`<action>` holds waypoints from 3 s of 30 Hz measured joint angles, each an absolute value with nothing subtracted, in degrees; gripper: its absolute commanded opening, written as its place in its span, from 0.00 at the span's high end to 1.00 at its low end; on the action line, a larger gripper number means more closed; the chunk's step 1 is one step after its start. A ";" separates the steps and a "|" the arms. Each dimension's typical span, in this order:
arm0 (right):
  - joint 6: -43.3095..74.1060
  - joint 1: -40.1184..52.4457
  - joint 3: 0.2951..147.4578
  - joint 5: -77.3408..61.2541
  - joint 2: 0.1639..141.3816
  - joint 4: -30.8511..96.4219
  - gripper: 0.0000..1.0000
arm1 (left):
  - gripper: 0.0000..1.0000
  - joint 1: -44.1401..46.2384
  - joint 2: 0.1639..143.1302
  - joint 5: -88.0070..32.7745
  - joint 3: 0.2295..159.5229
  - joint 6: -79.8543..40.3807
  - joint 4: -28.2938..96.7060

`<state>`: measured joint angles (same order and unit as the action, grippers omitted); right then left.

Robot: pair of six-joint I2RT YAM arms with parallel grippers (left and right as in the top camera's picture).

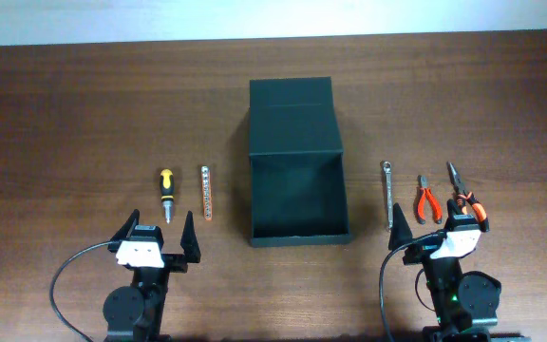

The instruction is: Pack container

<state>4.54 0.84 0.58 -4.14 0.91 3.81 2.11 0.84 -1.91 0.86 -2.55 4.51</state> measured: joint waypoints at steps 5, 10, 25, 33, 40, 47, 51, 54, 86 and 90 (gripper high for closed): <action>4.56 0.84 0.58 -4.14 0.91 3.81 0.01 | 0.01 2.11 0.84 -1.89 0.86 -2.55 4.51; 4.54 0.84 0.58 -4.14 0.91 3.81 0.01 | 0.01 2.11 0.84 -1.89 0.86 -2.55 4.51; 4.54 0.84 0.58 -4.14 0.91 3.81 0.01 | 0.01 2.11 0.84 -1.91 0.86 -2.55 4.51; 4.54 0.84 0.58 -4.16 0.91 3.81 0.01 | 0.01 2.11 0.84 -1.91 0.86 -2.55 4.51; 4.58 0.84 0.58 -4.14 0.91 3.81 0.01 | 0.01 2.11 0.84 -1.91 0.86 -2.55 4.51; 4.54 0.84 0.58 -4.14 0.91 3.81 0.01 | 0.01 2.11 0.84 -1.91 0.86 -2.55 4.51; 4.54 0.84 0.58 -4.14 0.91 3.81 0.01 | 0.01 2.11 0.84 -1.89 0.86 -2.55 4.51; 4.54 0.84 0.58 -4.14 0.91 3.81 0.01 | 0.01 2.11 0.84 -1.89 0.86 -2.55 4.54; 10.22 0.84 18.20 -3.36 11.33 14.13 0.01 | 0.01 2.11 0.84 -1.89 0.86 -2.55 4.54; 9.02 0.84 32.27 -0.47 26.39 22.13 0.01 | 0.01 2.11 0.84 -1.89 0.84 -2.55 4.54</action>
<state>9.02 0.84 32.27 -0.47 26.39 22.13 2.11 0.84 -1.89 0.84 -2.55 4.54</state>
